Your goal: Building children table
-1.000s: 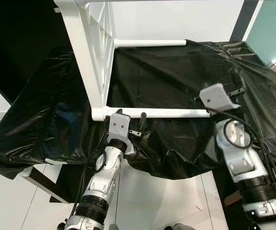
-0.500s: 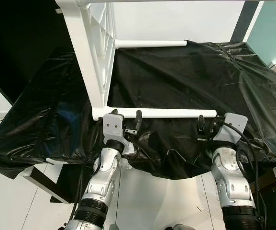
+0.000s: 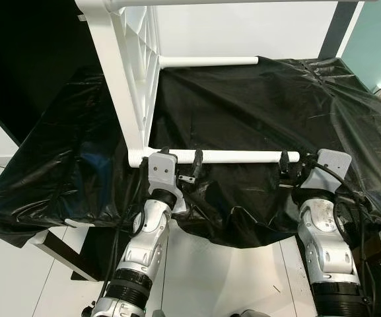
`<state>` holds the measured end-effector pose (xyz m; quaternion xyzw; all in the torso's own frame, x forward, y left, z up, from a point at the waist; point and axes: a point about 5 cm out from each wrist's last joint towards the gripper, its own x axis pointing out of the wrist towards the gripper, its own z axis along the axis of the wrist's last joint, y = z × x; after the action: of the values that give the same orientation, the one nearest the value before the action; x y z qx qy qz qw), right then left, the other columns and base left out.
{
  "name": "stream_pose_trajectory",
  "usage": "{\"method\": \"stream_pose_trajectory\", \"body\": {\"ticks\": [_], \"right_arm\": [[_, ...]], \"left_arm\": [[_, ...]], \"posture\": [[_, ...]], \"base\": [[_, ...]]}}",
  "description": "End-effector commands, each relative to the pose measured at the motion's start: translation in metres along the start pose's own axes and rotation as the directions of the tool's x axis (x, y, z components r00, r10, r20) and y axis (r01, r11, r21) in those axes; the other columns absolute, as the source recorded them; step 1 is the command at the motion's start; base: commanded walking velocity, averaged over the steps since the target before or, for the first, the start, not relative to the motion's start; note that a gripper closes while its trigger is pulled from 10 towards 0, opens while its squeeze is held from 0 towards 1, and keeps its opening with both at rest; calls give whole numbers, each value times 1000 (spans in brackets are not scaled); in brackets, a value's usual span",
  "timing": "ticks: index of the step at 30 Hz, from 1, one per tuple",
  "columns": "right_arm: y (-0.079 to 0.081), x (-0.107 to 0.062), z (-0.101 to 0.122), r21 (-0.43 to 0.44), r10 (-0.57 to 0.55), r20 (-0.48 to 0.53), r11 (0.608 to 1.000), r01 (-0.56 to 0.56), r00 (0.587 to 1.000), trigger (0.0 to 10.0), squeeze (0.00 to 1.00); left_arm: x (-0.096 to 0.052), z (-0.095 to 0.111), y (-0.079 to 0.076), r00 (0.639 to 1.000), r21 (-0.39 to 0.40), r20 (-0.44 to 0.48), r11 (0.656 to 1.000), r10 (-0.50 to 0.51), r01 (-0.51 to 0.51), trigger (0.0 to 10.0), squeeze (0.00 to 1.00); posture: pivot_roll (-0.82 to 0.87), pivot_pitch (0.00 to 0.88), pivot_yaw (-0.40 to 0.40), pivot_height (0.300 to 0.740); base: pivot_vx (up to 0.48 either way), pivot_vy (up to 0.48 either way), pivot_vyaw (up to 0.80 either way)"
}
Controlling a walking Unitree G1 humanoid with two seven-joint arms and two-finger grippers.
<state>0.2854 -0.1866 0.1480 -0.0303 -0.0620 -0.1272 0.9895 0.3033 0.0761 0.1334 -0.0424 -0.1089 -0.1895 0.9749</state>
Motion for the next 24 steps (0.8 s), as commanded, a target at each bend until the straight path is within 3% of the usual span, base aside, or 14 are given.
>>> {"method": "stream_pose_trajectory", "body": {"ticks": [1, 21, 24], "right_arm": [[5, -1, 2, -10, 22, 10, 1000, -22, 1000, 10000, 0], [9, -3, 0, -21, 22, 5, 1000, -22, 1000, 10000, 0], [9, -2, 0, -22, 22, 4, 1000, -22, 1000, 10000, 0]], "left_arm": [[-1, -6, -4, 996, 3, -32, 997, -79, 79, 10000, 0], [-1, -6, -2, 996, 19, -45, 997, -72, 73, 10000, 0], [-1, -6, -2, 996, 19, -45, 997, -72, 73, 10000, 0]], "posture": [[-56, 4, 17, 740], [-50, 16, 24, 740], [-50, 17, 24, 740]], "base": [[0, 0, 0], [0, 0, 0], [281, 0, 0]]}}
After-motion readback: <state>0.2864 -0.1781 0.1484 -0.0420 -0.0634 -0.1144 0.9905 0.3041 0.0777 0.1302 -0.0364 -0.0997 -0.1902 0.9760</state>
